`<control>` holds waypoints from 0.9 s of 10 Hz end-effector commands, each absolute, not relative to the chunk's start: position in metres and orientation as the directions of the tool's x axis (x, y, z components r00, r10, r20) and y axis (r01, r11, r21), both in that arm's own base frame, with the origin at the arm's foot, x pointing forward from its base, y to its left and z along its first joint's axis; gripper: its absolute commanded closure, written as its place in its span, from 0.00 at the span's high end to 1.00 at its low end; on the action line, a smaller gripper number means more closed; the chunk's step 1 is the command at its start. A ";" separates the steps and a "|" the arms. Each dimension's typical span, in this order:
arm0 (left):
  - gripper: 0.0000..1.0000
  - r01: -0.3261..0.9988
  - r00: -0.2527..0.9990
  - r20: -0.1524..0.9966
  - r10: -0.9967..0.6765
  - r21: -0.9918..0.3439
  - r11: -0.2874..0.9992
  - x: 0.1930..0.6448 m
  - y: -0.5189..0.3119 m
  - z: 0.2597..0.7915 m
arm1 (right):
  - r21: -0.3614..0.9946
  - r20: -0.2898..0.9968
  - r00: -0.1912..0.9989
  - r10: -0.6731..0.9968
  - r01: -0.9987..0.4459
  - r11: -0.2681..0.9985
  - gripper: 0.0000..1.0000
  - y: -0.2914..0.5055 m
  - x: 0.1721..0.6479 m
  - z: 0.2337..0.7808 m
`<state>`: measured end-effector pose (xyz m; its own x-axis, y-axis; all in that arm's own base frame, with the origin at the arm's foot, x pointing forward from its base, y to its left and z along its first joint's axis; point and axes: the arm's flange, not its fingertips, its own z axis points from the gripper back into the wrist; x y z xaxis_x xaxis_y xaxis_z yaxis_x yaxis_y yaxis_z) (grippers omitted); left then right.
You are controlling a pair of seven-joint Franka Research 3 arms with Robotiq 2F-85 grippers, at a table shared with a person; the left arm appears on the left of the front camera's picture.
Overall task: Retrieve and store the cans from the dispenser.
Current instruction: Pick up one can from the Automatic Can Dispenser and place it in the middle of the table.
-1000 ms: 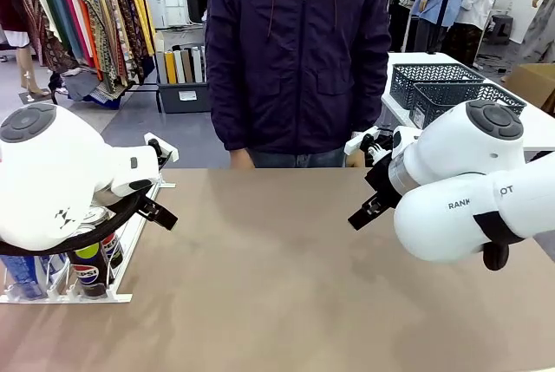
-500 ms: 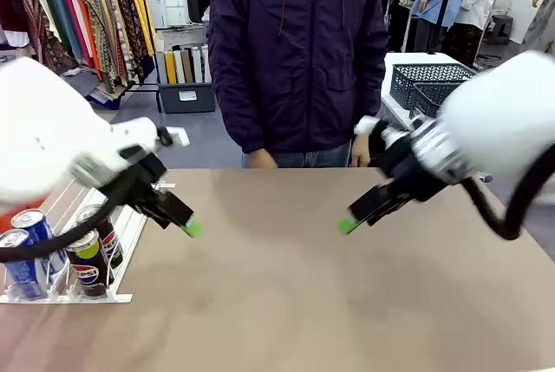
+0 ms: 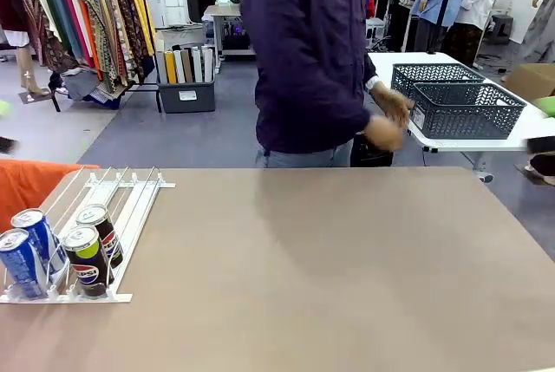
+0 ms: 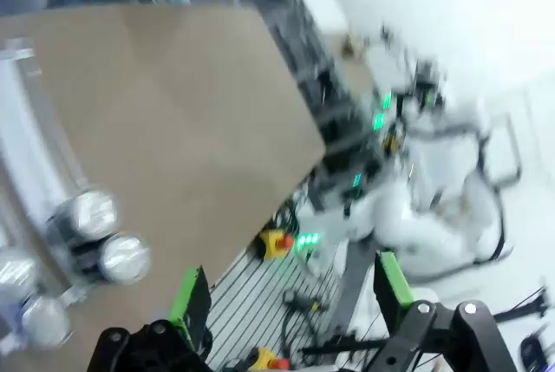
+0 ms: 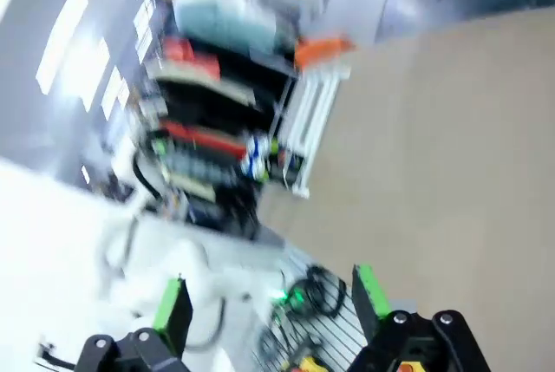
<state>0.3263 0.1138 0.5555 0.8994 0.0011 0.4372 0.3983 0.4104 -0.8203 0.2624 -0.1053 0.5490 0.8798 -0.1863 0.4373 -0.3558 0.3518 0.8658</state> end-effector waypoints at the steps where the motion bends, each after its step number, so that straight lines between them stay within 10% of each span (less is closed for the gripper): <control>1: 1.00 0.239 0.895 0.337 0.293 -0.915 0.325 0.343 0.173 0.508 | 0.933 0.359 0.778 -0.515 -0.298 0.201 1.00 -0.157 0.227 0.468; 4: 1.00 0.102 0.804 0.257 0.537 -0.948 0.301 0.311 0.226 0.462 | 0.977 0.208 0.705 -0.678 -0.116 0.179 1.00 -0.184 0.231 0.419; 9: 1.00 0.122 0.859 0.255 0.443 -0.944 0.306 0.302 0.242 0.479 | 0.969 0.247 0.750 -0.614 -0.172 0.180 1.00 -0.245 0.214 0.473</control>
